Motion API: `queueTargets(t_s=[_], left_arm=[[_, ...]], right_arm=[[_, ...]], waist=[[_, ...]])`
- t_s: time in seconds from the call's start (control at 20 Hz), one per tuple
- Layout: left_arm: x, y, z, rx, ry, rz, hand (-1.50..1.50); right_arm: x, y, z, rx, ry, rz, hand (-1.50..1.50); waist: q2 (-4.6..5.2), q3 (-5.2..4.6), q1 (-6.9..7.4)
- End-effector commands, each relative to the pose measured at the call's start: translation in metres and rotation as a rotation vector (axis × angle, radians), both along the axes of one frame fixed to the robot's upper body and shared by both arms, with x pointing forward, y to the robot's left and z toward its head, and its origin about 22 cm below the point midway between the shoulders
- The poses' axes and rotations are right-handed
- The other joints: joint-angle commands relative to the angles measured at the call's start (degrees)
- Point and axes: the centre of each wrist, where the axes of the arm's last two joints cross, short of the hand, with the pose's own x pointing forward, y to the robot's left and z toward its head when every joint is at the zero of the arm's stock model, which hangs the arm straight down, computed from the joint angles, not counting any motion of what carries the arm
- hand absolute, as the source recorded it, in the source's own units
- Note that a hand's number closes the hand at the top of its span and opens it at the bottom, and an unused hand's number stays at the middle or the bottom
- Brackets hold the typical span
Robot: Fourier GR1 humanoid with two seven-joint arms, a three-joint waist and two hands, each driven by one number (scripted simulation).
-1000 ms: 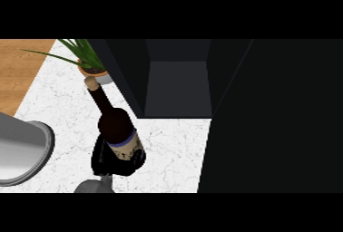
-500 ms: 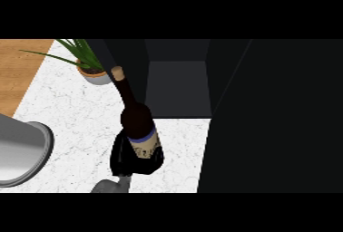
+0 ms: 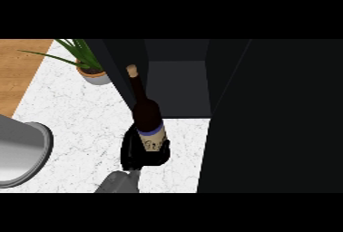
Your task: Pick up the wine, place it into the cabinet and close the cabinet
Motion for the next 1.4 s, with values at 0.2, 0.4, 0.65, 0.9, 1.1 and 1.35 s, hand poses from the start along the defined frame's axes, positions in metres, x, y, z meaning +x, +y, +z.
queueTargets(t_s=[0.2, 0.4, 0.65, 0.9, 1.1, 1.35], left_arm=[[0.027, -0.018, 0.016, 0.011, -0.044, -0.007, 1.50], [0.043, -0.013, 0.004, 0.017, -0.053, 0.015, 1.50], [0.079, -0.011, 0.019, 0.028, -0.059, 0.031, 1.50], [0.083, -0.028, 0.037, 0.018, -0.024, 0.037, 1.50], [0.101, -0.029, 0.050, 0.013, -0.027, 0.079, 1.50], [0.119, -0.024, 0.057, 0.017, -0.040, 0.079, 1.50]], right_arm=[[0.004, 0.006, 0.002, 0.026, -0.004, 0.050, -1.50], [-0.005, 0.006, -0.012, 0.040, -0.005, 0.037, -1.50], [0.000, 0.000, 0.005, 0.047, -0.016, 0.058, -1.50], [0.005, 0.003, -0.012, 0.032, -0.010, 0.040, -1.50], [-0.007, -0.006, -0.009, 0.035, -0.023, 0.048, -1.50], [-0.006, 0.012, -0.020, 0.032, -0.013, 0.056, -1.50]], waist=[[-0.03, 0.00, 0.09], [0.05, 0.00, -0.29], [0.22, -0.04, -0.77], [0.11, -0.01, -0.55], [0.14, 0.00, -0.92], [0.24, -0.02, -1.06]])
